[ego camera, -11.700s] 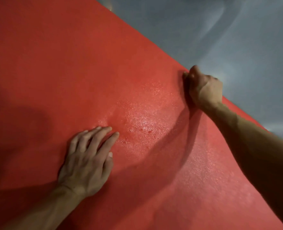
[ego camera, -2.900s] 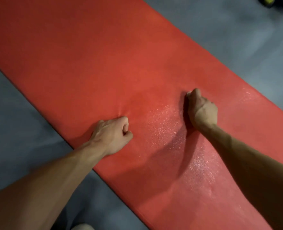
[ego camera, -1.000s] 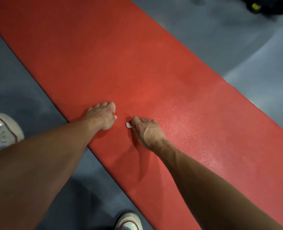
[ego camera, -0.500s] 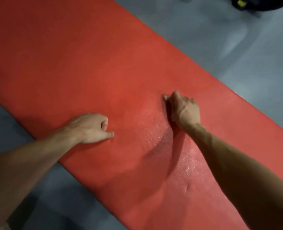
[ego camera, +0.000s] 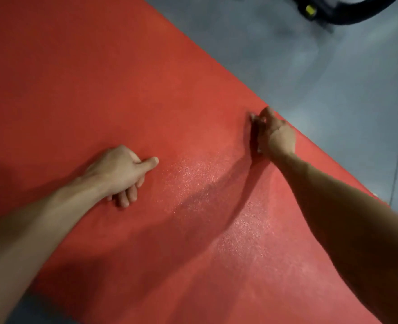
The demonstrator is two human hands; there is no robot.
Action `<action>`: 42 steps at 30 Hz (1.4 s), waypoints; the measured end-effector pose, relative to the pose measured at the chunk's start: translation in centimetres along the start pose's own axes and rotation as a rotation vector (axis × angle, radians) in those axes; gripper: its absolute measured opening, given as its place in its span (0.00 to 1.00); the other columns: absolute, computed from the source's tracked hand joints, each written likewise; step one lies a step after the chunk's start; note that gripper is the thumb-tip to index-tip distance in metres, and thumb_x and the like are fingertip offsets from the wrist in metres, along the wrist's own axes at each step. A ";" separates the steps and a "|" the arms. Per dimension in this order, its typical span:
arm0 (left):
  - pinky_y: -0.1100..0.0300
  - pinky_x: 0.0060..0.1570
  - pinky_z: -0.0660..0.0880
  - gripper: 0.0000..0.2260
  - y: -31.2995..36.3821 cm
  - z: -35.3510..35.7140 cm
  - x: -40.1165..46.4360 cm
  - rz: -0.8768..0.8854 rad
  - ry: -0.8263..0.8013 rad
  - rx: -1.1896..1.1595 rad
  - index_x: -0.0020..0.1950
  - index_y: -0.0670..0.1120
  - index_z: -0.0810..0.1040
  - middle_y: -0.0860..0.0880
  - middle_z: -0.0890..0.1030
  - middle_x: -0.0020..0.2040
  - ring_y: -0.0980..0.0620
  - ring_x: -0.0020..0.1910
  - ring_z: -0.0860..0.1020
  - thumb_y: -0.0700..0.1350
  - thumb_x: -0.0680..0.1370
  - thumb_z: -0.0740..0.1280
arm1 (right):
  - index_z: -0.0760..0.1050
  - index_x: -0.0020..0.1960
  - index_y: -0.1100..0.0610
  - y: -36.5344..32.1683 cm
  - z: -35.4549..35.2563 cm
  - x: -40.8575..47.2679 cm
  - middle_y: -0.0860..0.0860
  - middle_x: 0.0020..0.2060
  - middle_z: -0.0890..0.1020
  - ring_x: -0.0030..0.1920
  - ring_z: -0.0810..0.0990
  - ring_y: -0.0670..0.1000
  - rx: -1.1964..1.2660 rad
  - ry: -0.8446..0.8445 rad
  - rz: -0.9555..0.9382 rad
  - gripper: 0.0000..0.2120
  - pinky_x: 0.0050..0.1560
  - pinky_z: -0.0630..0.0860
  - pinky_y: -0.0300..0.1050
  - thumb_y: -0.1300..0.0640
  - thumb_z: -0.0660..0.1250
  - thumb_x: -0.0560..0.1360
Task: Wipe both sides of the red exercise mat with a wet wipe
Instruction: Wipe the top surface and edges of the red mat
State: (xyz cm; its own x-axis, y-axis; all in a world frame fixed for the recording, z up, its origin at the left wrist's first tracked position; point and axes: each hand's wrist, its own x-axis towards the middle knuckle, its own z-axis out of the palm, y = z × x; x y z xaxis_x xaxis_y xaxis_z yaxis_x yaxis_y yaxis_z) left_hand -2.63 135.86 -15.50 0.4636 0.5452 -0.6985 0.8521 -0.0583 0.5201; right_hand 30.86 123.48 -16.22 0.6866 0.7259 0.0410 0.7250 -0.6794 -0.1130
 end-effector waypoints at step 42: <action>0.64 0.23 0.68 0.28 0.4 -0.5 -0.7 -0.008 0.029 -0.065 0.36 0.42 0.78 0.46 0.82 0.26 0.45 0.24 0.82 0.63 0.83 0.58 | 0.78 0.57 0.64 -4.1 1.6 12.4 0.62 0.53 0.83 0.56 0.82 0.60 0.127 -0.174 0.350 0.13 0.45 0.73 0.47 0.59 0.70 0.76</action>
State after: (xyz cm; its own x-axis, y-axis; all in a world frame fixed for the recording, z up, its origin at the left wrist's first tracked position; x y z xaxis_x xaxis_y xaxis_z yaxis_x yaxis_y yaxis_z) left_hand -2.74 135.85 -14.53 0.4491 0.5693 -0.6886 0.8376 0.0000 0.5463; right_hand 36.34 135.41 -16.88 0.8633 0.4679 -0.1892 0.4293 -0.8778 -0.2124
